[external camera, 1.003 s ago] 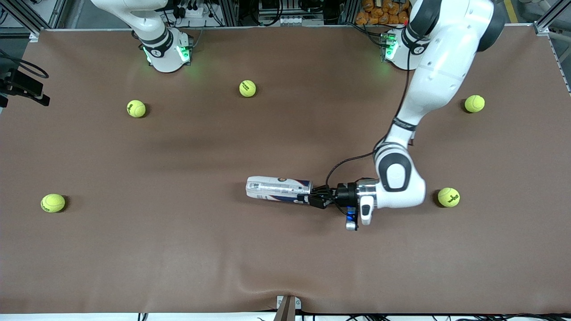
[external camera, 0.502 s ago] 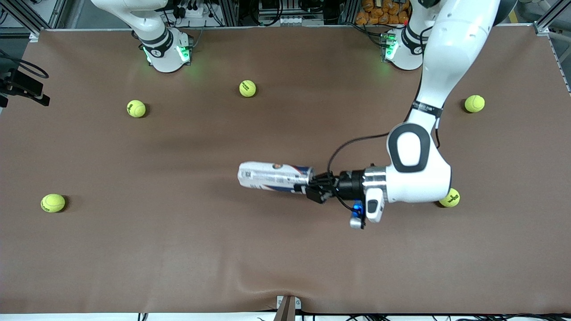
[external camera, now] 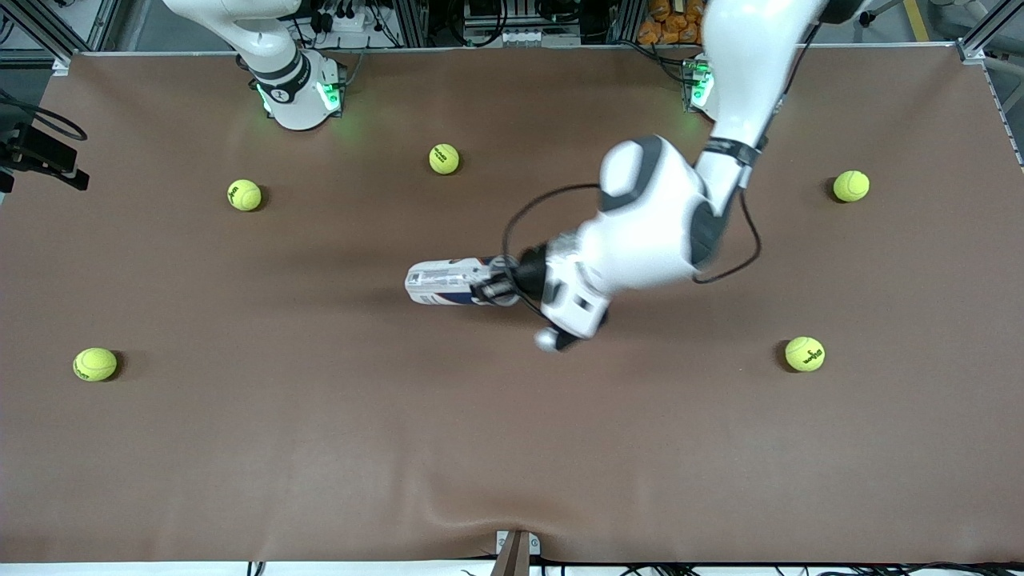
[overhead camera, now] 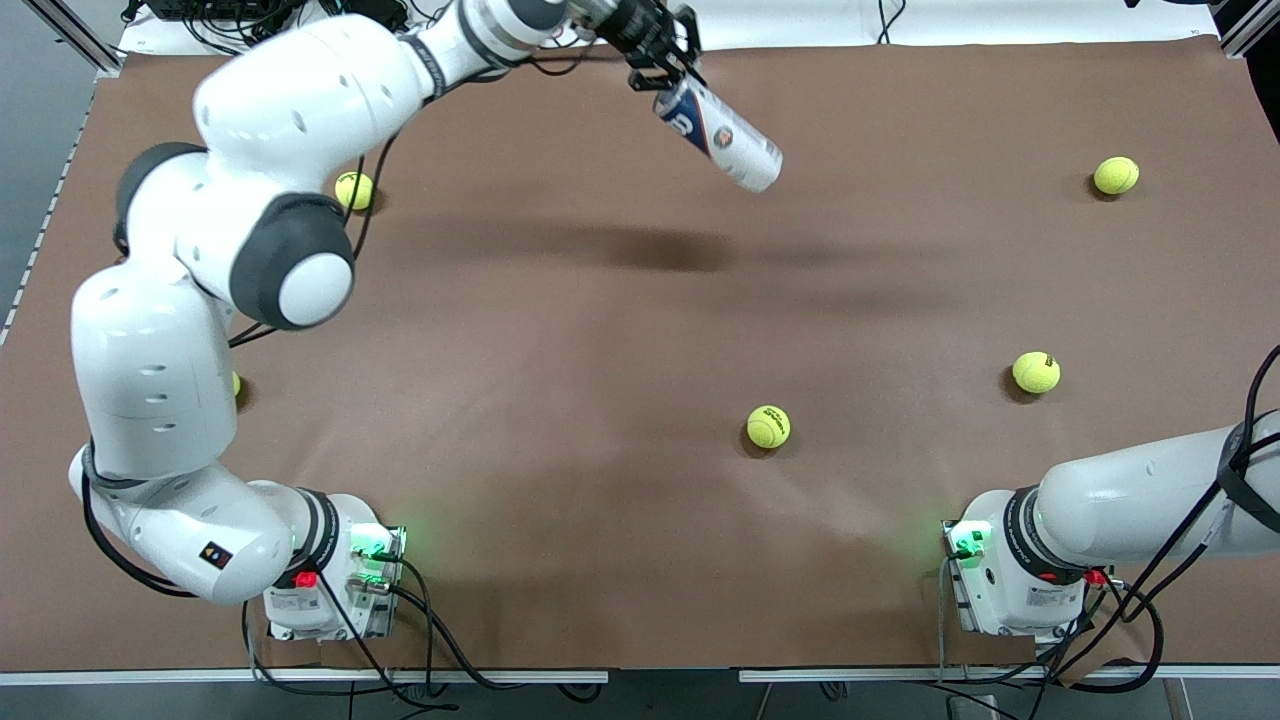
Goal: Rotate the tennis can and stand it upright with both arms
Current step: 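Lift the can with the left gripper and rotate it upright, then lower the upright can onto the table and open the left gripper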
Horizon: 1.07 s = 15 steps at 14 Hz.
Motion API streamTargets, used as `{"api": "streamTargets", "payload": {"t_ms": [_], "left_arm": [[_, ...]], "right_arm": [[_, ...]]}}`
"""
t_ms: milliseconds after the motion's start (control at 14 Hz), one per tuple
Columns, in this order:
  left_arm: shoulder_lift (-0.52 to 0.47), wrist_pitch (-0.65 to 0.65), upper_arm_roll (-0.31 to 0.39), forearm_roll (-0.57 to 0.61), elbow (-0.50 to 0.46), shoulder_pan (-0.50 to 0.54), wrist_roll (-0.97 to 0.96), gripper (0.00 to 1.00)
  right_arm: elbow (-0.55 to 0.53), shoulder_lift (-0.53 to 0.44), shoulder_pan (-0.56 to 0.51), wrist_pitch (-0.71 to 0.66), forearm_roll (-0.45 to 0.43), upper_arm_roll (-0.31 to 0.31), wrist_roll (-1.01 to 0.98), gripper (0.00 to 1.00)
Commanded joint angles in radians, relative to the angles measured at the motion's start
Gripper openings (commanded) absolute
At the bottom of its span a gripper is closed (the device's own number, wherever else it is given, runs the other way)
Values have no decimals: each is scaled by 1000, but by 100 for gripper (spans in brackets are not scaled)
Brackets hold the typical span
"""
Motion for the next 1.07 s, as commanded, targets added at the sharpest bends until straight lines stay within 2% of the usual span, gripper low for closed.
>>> {"api": "streamTargets", "payload": {"t_ms": [0,72,215,287,430,502,717,1003], "left_arm": [[-29,-40,112,343,11,-156,-48,0],[-31,-47,117,399,11,-181,-60,0],[-26,-47,122,436,11,-210,-60,0],[-17,-47,125,505,9,-236,-54,0],[7,-47,117,725,9,-282,-37,0],[27,-45,119,790,9,-307,-31,0],[52,-39,117,815,9,-316,110,0],[99,45,111,766,8,-314,132,0]], "right_arm": [[5,-2,-15,-6,-1,8,-14,100],[5,-2,-15,-6,-3,10,-14,100],[5,-2,-15,-6,-1,10,-14,100],[5,-2,-15,-6,-1,10,-14,100],[5,-2,-15,-7,-1,10,-16,100],[3,-2,-15,-7,-1,8,-16,100],[3,-2,-15,-7,-3,10,-16,100],[5,-2,-16,-7,-3,8,-16,100]]}}
